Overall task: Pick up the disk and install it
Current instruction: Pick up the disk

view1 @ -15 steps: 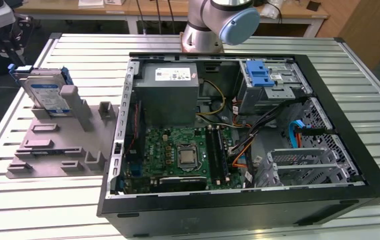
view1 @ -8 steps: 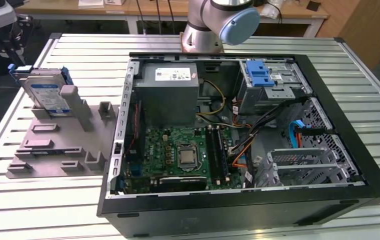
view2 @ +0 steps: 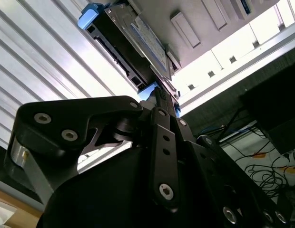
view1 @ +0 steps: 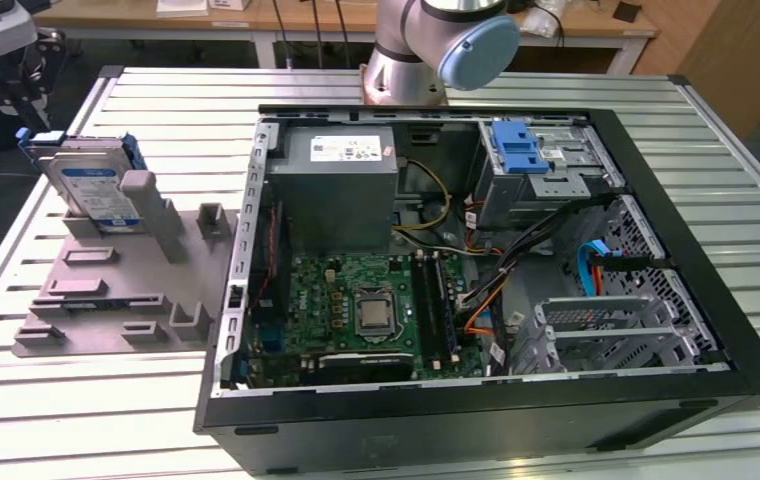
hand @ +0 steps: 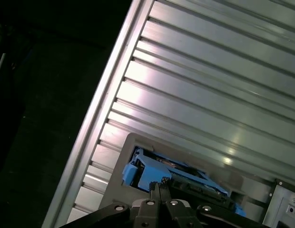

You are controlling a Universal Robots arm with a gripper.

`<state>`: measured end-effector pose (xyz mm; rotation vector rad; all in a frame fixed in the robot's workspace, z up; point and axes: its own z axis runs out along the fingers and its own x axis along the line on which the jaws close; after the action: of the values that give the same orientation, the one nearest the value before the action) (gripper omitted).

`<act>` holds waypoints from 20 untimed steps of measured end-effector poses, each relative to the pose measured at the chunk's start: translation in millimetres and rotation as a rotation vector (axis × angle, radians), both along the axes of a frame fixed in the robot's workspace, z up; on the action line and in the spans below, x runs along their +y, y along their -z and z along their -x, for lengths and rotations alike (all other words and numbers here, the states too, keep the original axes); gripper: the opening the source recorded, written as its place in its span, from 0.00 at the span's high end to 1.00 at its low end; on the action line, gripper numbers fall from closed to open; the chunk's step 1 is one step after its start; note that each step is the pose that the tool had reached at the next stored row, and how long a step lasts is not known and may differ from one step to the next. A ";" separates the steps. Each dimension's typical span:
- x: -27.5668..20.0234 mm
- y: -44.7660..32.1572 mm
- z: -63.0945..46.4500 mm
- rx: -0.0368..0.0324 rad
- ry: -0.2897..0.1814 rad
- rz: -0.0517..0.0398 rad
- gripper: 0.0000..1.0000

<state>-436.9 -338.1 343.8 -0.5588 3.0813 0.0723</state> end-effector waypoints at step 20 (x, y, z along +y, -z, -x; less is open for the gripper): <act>0.0 0.3 0.0 -0.0003 -0.245 -0.0013 0.89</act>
<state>-436.9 -338.2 343.5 -0.9328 2.9947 0.0756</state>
